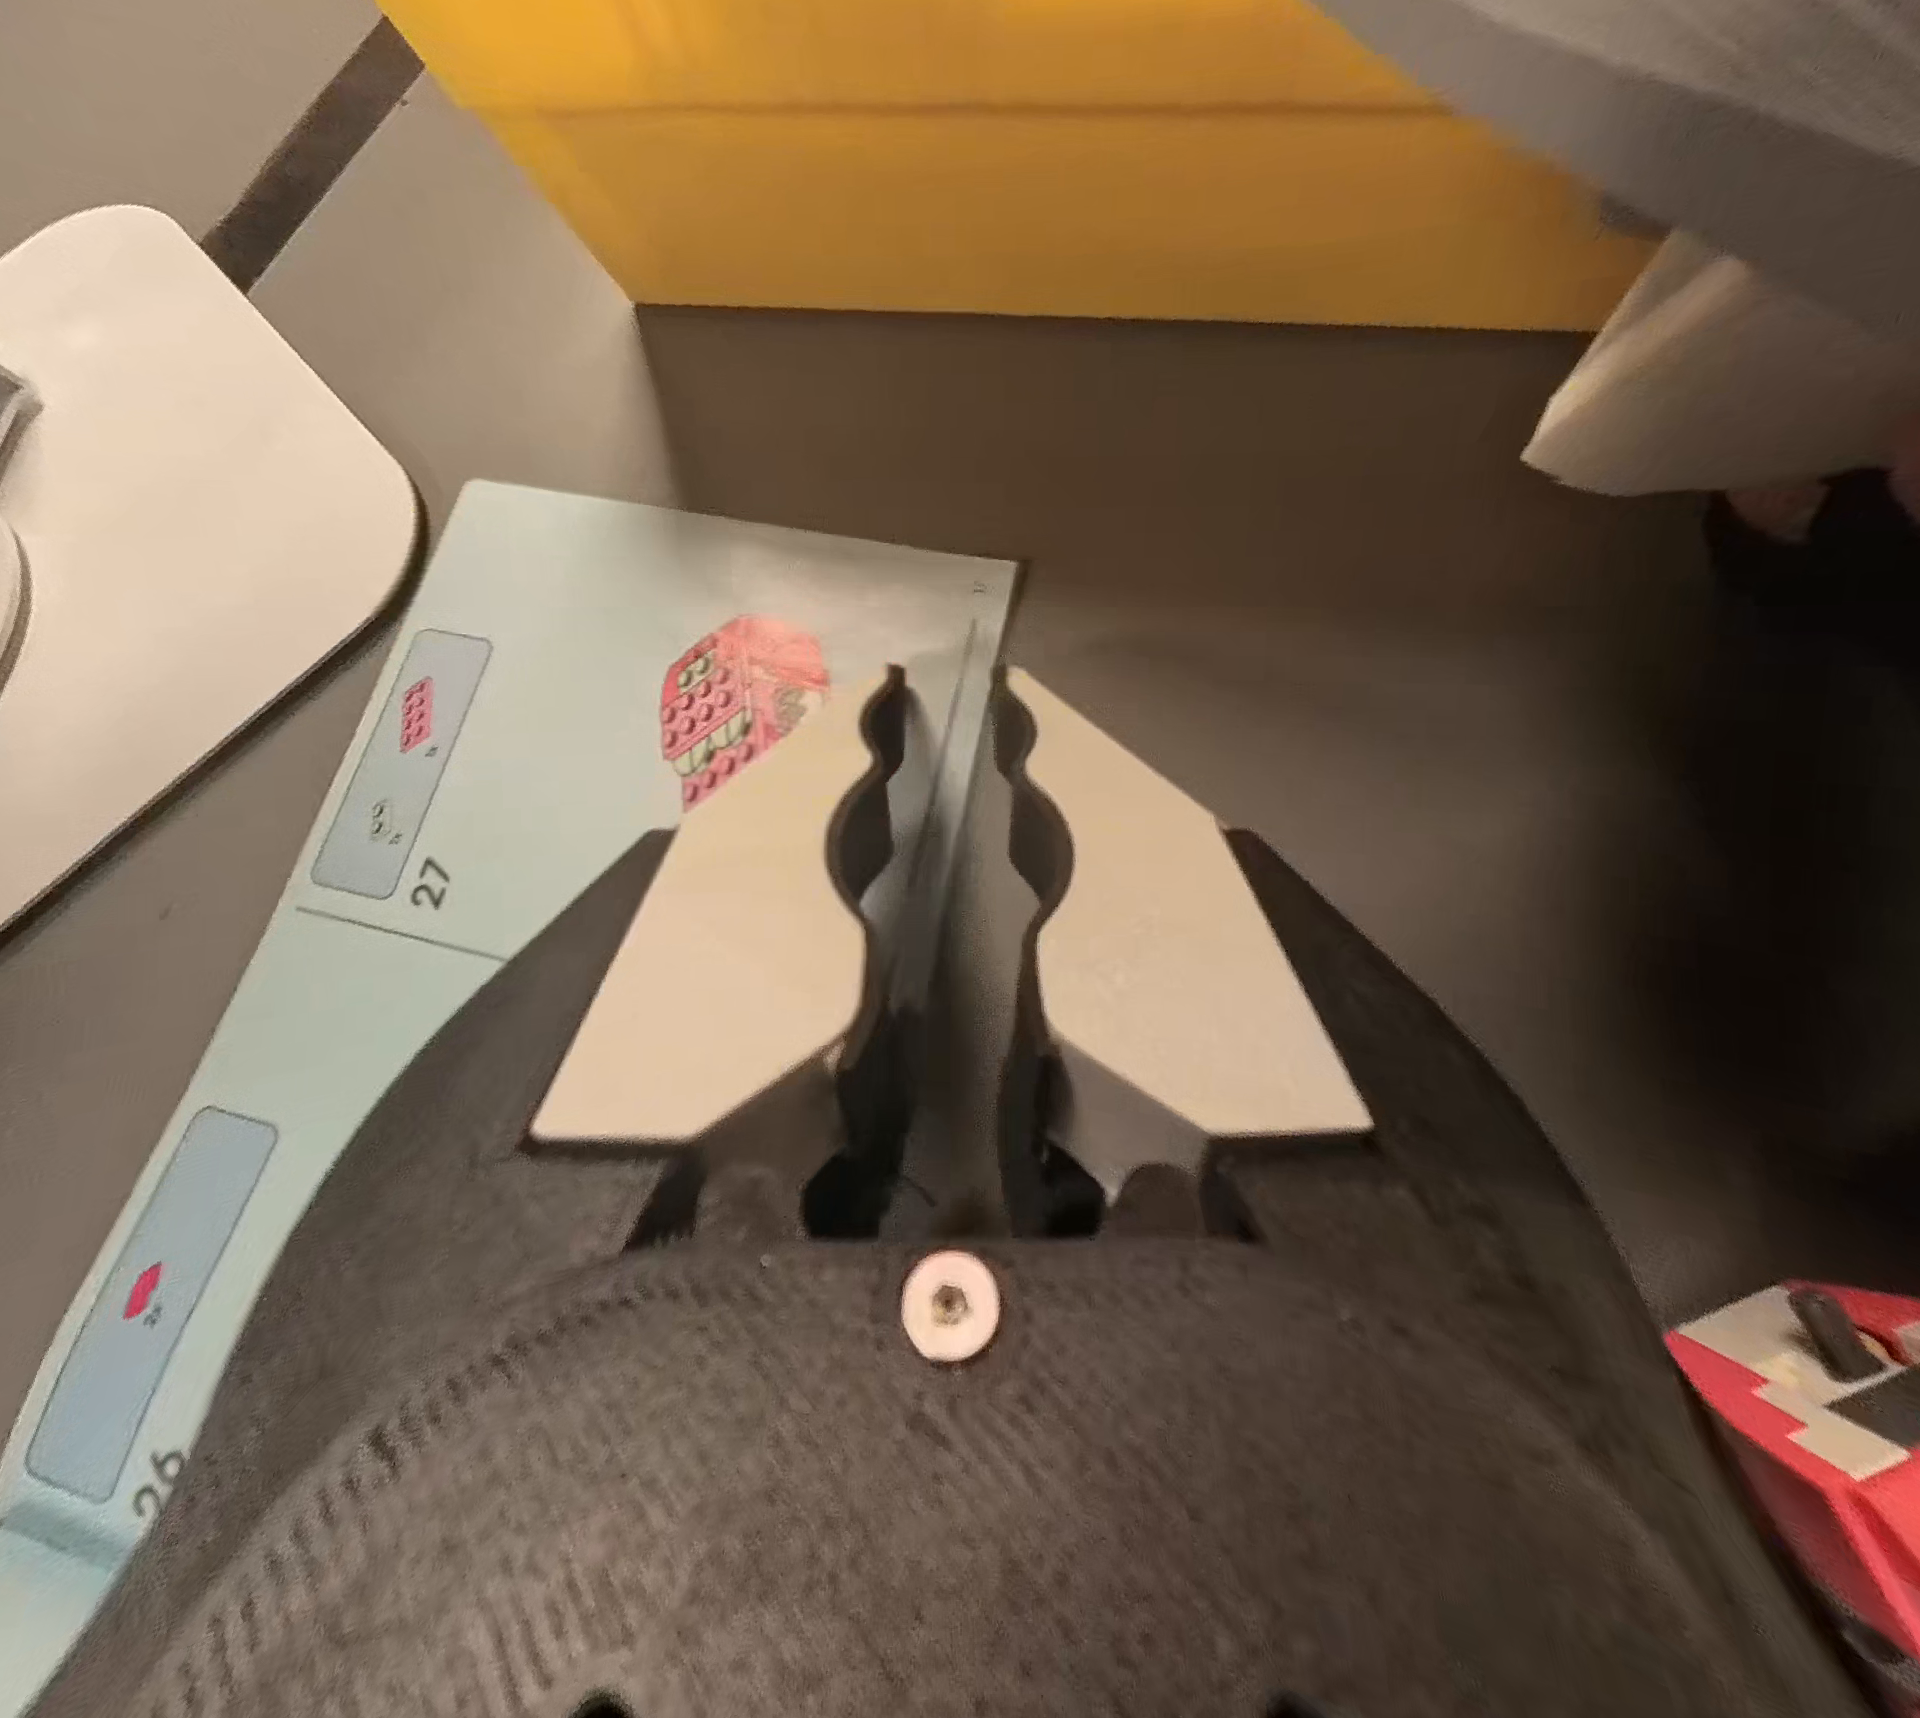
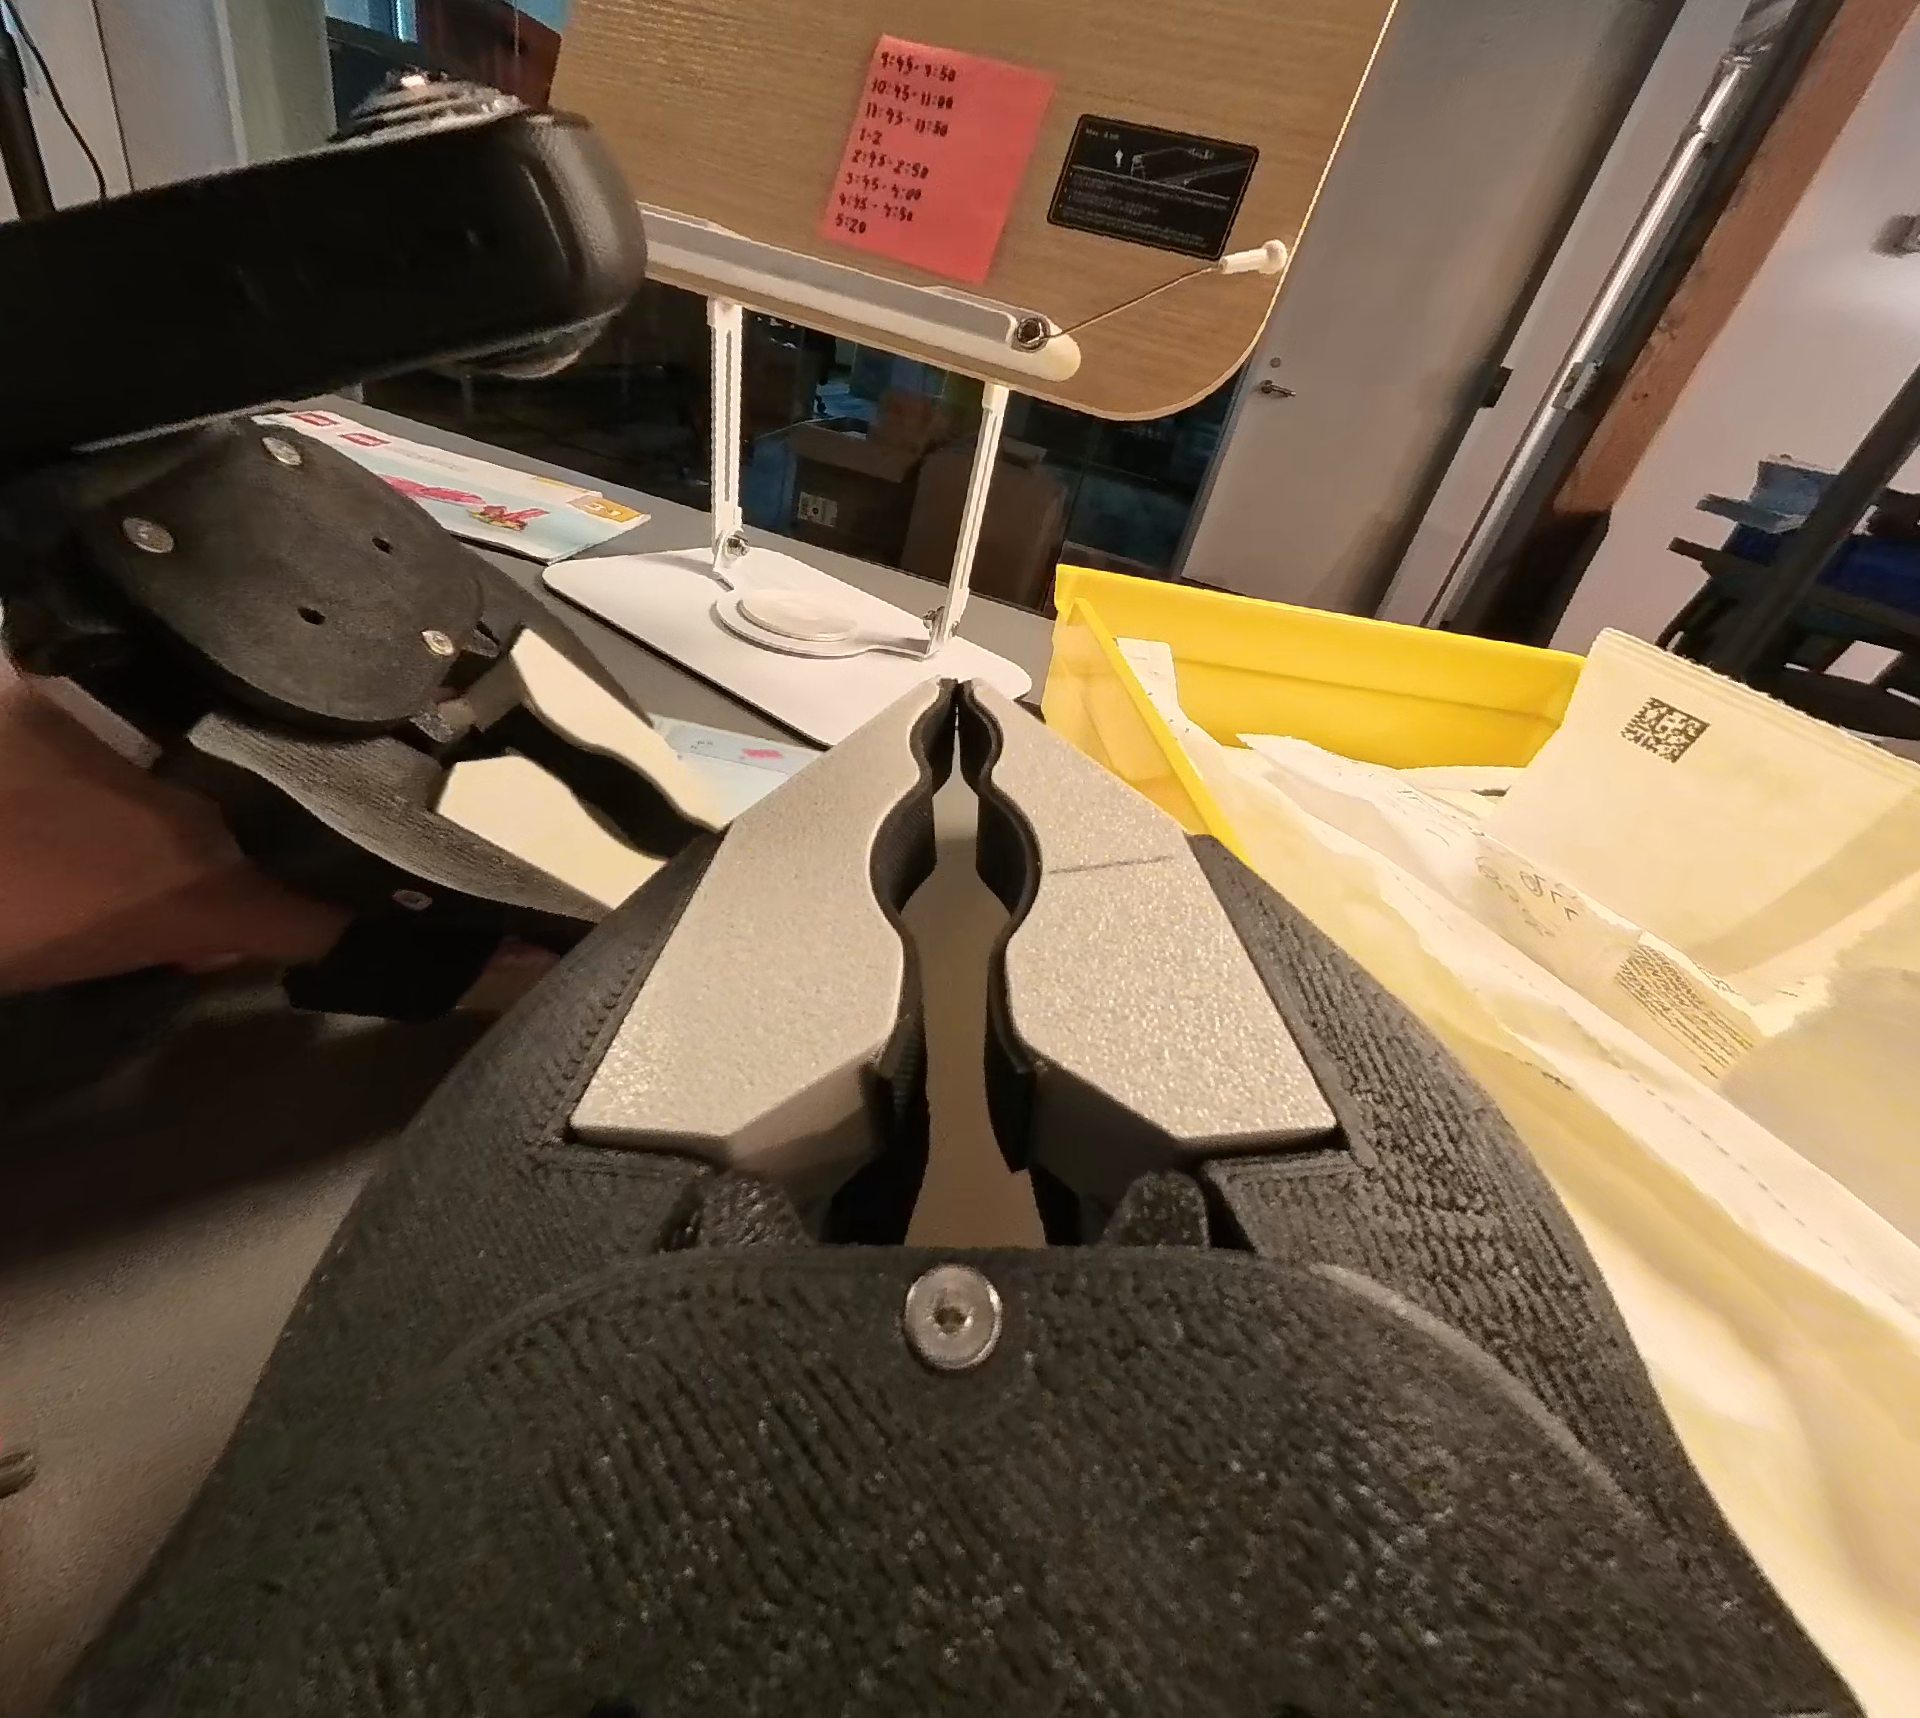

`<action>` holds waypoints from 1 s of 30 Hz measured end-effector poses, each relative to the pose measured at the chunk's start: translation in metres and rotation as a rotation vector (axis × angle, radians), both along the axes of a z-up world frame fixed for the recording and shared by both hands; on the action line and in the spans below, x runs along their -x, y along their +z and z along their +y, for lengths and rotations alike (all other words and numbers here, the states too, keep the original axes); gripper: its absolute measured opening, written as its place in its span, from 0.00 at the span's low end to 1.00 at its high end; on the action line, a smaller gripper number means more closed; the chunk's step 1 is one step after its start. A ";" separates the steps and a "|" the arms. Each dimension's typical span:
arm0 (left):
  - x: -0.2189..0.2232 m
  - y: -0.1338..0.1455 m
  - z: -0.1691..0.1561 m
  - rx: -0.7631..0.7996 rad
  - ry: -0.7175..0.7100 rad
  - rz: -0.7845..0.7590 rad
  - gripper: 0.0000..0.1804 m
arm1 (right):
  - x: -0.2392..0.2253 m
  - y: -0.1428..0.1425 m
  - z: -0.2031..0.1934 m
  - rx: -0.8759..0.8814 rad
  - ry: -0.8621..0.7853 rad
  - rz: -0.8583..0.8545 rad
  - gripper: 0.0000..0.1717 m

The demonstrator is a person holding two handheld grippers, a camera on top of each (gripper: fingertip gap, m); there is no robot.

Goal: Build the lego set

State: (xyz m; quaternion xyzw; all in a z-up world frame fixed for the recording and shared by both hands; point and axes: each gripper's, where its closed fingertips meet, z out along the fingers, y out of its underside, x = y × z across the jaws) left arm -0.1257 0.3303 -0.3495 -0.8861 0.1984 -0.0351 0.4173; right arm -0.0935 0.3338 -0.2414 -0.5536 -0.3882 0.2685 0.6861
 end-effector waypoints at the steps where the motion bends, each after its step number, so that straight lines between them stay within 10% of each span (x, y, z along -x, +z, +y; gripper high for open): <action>1: 0.000 0.000 0.000 0.002 -0.002 0.000 0.06 | 0.000 0.000 0.000 0.002 0.001 0.000 0.00; 18: 0.019 0.025 0.001 -0.092 0.127 -0.216 0.00 | 0.004 -0.003 -0.001 -0.006 0.014 -0.032 0.00; 30: 0.036 0.048 -0.003 -0.168 0.169 -0.433 0.00 | 0.050 -0.100 0.006 0.283 0.094 -0.644 0.00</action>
